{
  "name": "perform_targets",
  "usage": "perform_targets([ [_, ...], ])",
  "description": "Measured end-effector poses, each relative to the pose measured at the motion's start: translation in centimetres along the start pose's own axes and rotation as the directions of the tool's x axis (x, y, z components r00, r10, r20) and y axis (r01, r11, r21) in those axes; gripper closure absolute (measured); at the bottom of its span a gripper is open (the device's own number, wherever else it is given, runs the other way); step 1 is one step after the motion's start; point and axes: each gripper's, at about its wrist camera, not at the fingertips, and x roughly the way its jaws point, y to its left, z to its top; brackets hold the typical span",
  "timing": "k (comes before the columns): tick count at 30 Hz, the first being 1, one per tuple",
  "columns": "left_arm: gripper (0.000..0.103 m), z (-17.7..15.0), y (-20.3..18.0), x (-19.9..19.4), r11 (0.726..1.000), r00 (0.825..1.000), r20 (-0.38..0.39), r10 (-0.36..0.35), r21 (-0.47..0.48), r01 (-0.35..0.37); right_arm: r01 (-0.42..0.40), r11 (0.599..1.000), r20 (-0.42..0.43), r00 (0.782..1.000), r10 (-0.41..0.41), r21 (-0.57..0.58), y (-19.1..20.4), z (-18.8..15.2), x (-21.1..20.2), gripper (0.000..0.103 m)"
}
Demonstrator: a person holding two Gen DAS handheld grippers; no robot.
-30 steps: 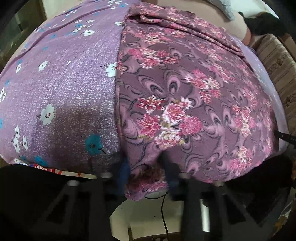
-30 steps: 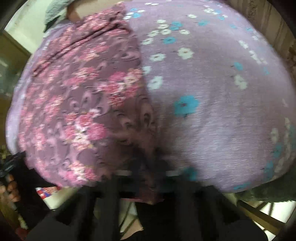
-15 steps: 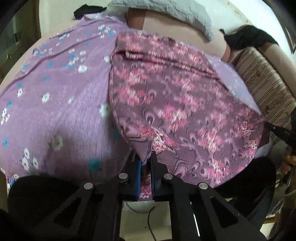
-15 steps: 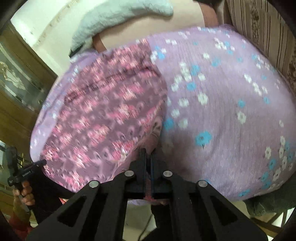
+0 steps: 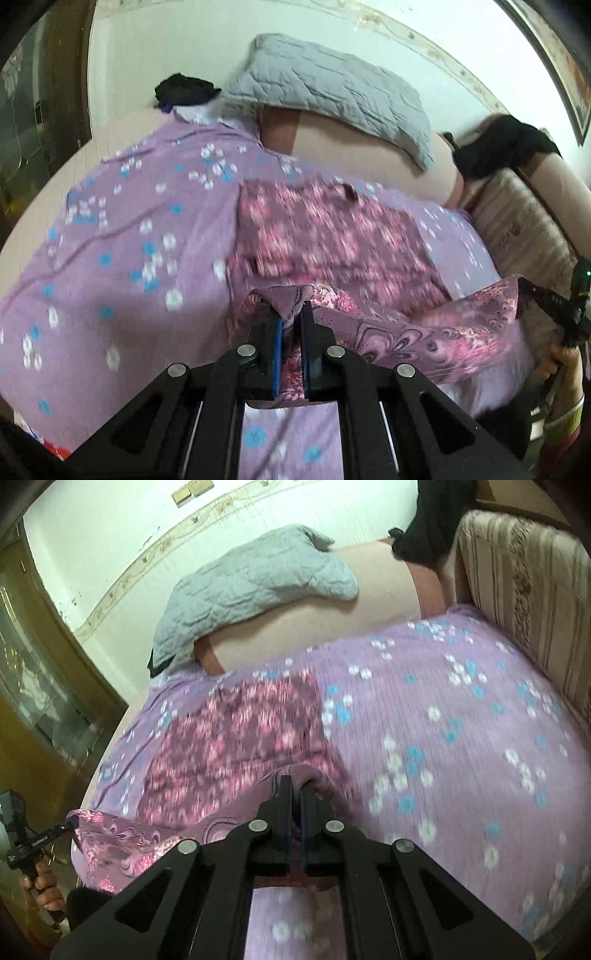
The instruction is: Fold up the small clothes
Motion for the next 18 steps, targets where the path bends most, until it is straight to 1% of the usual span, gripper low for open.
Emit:
perform_targets([
  [4,0.097,3.7,0.7,2.9,1.000,1.000,-0.002,0.019,-0.009,-0.020,0.008,1.000,0.017,1.000,-0.008,-0.022,0.4,3.6,3.3,0.099],
  [8,0.097,6.8,1.0,6.5,0.999,0.999,-0.012,0.037,0.000,-0.037,0.030,0.999,0.005,1.000,-0.030,-0.040,0.8,6.3,7.3,0.099],
  [9,0.097,7.6,1.1,7.8,0.999,0.999,-0.018,0.046,0.004,-0.046,0.038,0.998,-0.004,0.999,-0.038,-0.042,0.7,7.1,8.8,0.099],
  [14,0.097,10.2,2.0,13.1,0.998,0.996,-0.061,0.069,-0.005,-0.070,0.065,0.996,-0.046,0.997,-0.067,-0.054,0.3,9.2,15.2,0.099],
  [18,0.097,11.7,2.7,17.3,0.997,0.992,-0.095,0.079,-0.006,-0.080,0.088,0.995,-0.071,0.993,-0.092,-0.057,-0.5,10.2,19.3,0.099],
])
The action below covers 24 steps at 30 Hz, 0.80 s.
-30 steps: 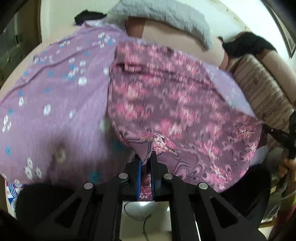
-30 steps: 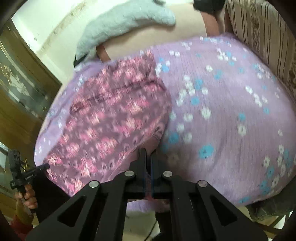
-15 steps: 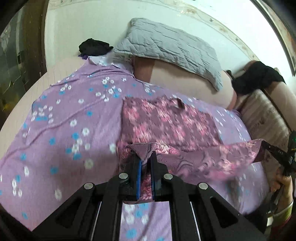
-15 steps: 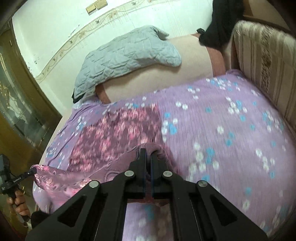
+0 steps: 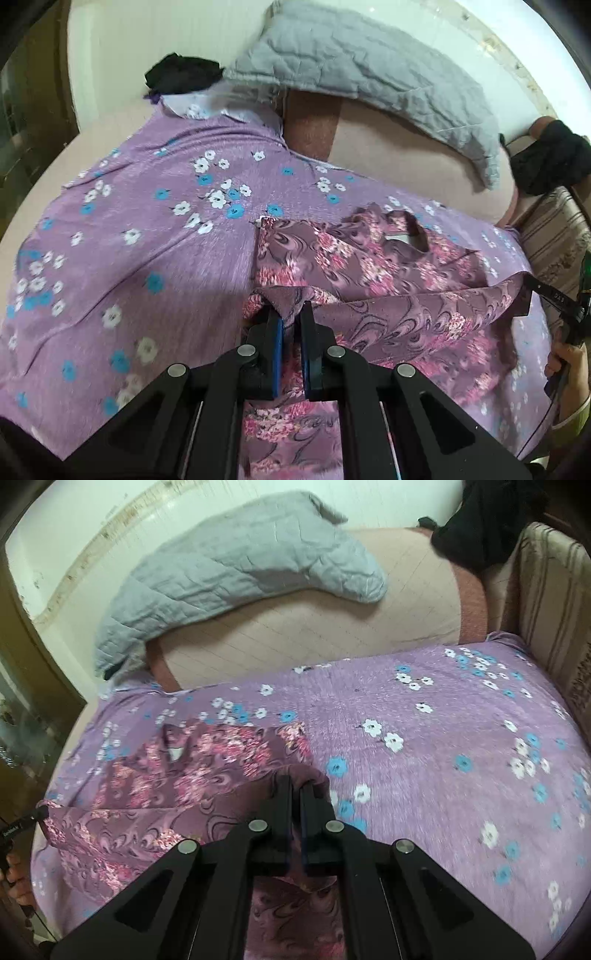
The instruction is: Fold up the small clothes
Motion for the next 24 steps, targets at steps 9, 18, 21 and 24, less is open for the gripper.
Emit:
perform_targets([
  [9,0.093,0.7,1.4,8.5,0.998,0.992,-0.104,0.065,-0.005,-0.066,0.033,0.999,-0.080,0.996,-0.031,0.017,-0.7,0.2,7.1,0.097],
  [18,0.067,-1.9,-0.5,1.1,0.995,0.999,-0.051,0.015,0.097,-0.010,0.038,0.998,0.000,0.999,-0.038,0.042,-2.3,0.0,2.6,0.055],
  [21,0.063,-4.0,-4.0,0.9,0.980,0.994,-0.095,-0.046,0.188,0.063,-0.094,0.994,-0.032,0.995,0.092,-0.054,0.1,-1.5,0.8,0.055],
  [24,0.063,-6.3,-8.0,3.1,0.956,0.981,-0.178,-0.076,0.268,0.123,-0.238,0.958,-0.170,0.963,0.211,-0.160,4.1,-4.6,2.1,0.057],
])
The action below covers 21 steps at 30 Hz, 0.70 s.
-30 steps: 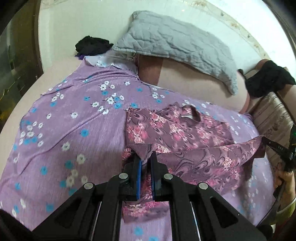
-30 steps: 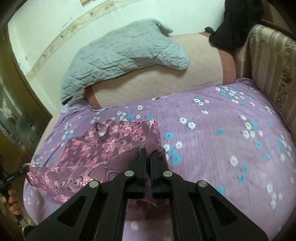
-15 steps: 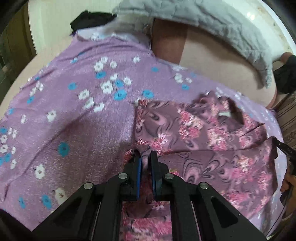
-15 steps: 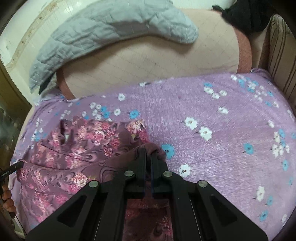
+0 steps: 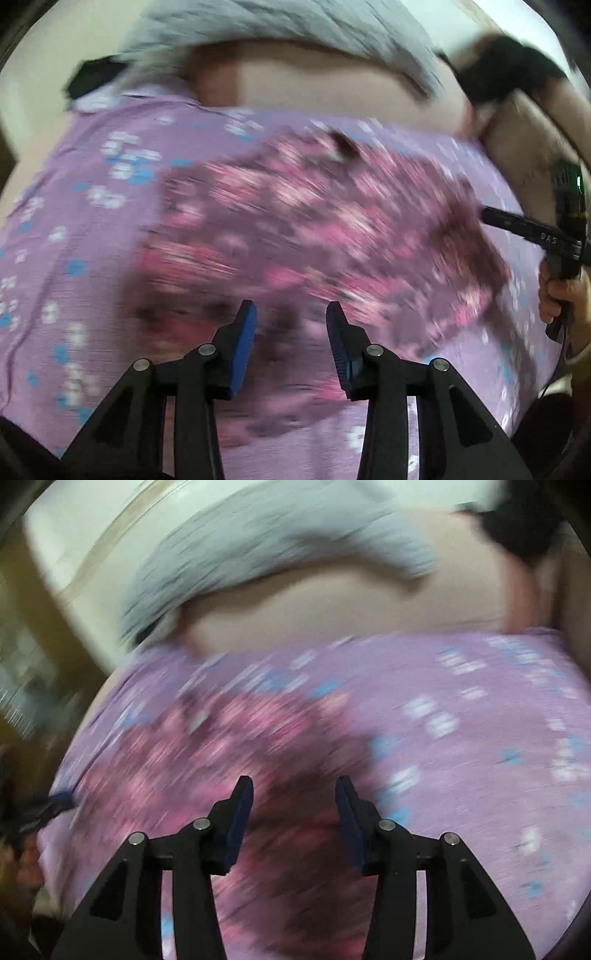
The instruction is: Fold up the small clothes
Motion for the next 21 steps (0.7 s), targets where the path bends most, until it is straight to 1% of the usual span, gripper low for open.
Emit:
perform_targets([
  [1,0.063,0.0,-1.2,1.4,1.000,1.000,-0.026,0.002,0.029,-0.001,-0.022,0.999,-0.032,0.999,0.021,-0.030,1.0,-0.6,0.9,0.058],
  [3,0.063,0.1,-2.4,3.6,0.998,0.998,-0.070,0.008,0.055,-0.004,-0.057,0.994,-0.108,0.993,0.046,-0.094,3.0,-1.8,3.2,0.059],
  [4,0.063,0.4,-2.4,4.8,0.998,0.995,-0.095,0.025,0.061,-0.019,-0.061,0.992,-0.134,0.990,0.046,-0.114,3.5,-2.2,4.2,0.059],
  [5,0.063,0.9,-2.2,5.5,0.998,0.994,-0.104,0.036,0.063,-0.030,-0.055,0.990,-0.154,0.987,0.035,-0.129,3.7,-2.4,5.0,0.060],
  [7,0.062,1.9,-1.2,6.1,0.998,0.995,-0.094,0.039,0.048,-0.034,-0.027,0.988,-0.165,0.986,0.002,-0.150,3.6,-2.0,6.5,0.060],
  [8,0.062,2.5,-0.6,6.2,0.999,0.995,-0.088,0.041,0.034,-0.038,-0.012,0.989,-0.151,0.989,-0.010,-0.147,3.1,-1.4,6.8,0.062],
  [10,0.063,4.1,1.0,6.4,0.999,0.997,-0.066,0.049,-0.004,-0.049,0.023,0.991,-0.116,0.992,-0.039,-0.130,2.2,0.0,7.1,0.063],
  [11,0.063,4.9,1.8,6.4,0.998,0.997,-0.052,0.061,-0.023,-0.062,0.048,0.993,-0.085,0.995,-0.057,-0.110,1.3,1.1,7.2,0.063],
  [13,0.064,6.8,3.6,6.6,0.991,0.992,-0.024,0.121,-0.061,-0.122,0.081,0.994,-0.034,0.996,-0.084,-0.070,0.0,2.9,7.2,0.063],
  [15,0.063,9.0,5.5,6.7,0.979,0.986,0.003,0.167,-0.115,-0.165,0.146,0.989,0.033,0.989,-0.145,-0.013,-1.4,5.0,7.1,0.063],
  [17,0.062,10.8,7.5,6.5,0.963,0.978,0.025,0.207,-0.178,-0.200,0.180,0.982,0.076,0.980,-0.184,0.050,-2.9,6.6,6.9,0.063],
  [19,0.062,12.0,9.4,6.1,0.947,0.973,0.038,0.226,-0.243,-0.211,0.212,0.971,0.104,0.969,-0.223,0.114,-4.2,8.1,6.6,0.063],
  [21,0.062,12.5,10.6,5.5,0.935,0.970,0.047,0.237,-0.281,-0.215,0.242,0.957,0.123,0.957,-0.262,0.159,-5.1,8.9,6.0,0.063],
])
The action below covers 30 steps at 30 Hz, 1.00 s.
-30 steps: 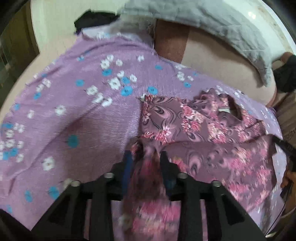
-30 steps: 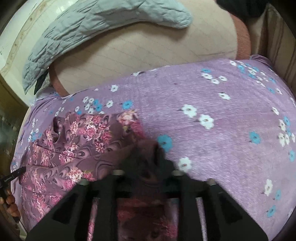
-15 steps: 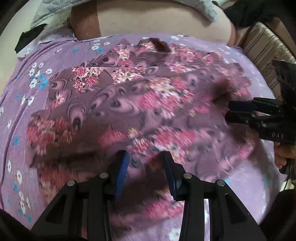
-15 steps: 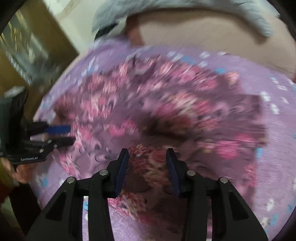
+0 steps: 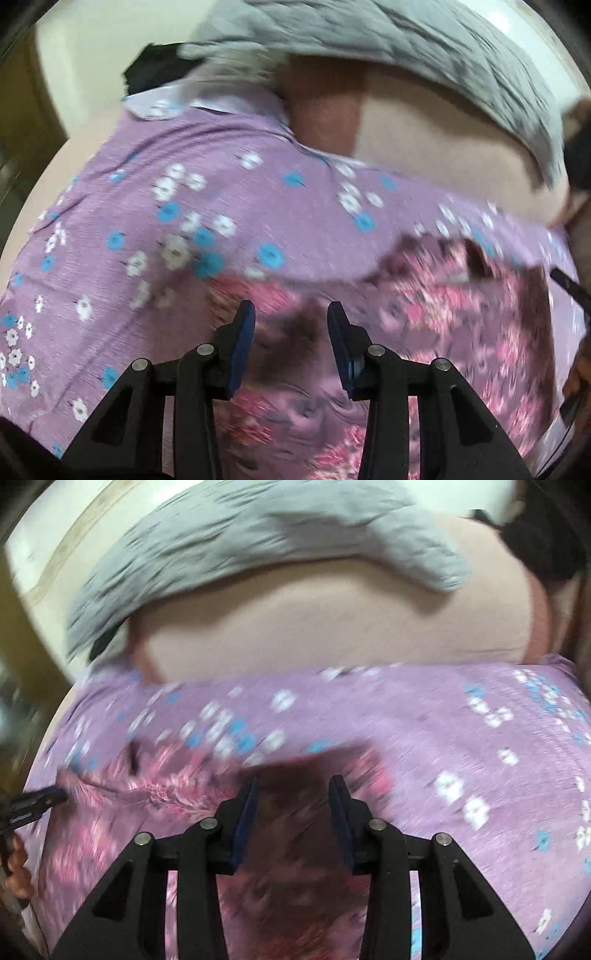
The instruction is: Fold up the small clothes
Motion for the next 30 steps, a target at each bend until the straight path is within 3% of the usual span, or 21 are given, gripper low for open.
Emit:
perform_targets([
  [6,0.059,-1.6,1.5,-2.4,1.000,1.000,0.009,-0.009,-0.022,0.009,-0.042,0.999,0.025,0.999,0.042,0.018,-0.4,-0.6,-2.7,0.061],
  [16,0.053,-12.0,-0.1,-8.6,0.992,0.995,-0.022,-0.097,-0.087,0.095,-0.110,0.994,-0.059,0.992,0.108,-0.028,1.8,-7.1,-6.4,0.061],
  [20,0.053,-15.6,-0.3,-10.0,0.978,0.989,-0.032,-0.143,-0.160,0.136,-0.134,0.991,-0.075,0.988,0.132,-0.023,2.2,-8.6,-8.1,0.060],
  [30,0.048,-22.6,1.4,-11.3,0.930,0.982,-0.045,-0.182,-0.332,0.157,-0.199,0.980,-0.090,0.976,0.197,-0.010,3.5,-11.8,-11.4,0.054],
])
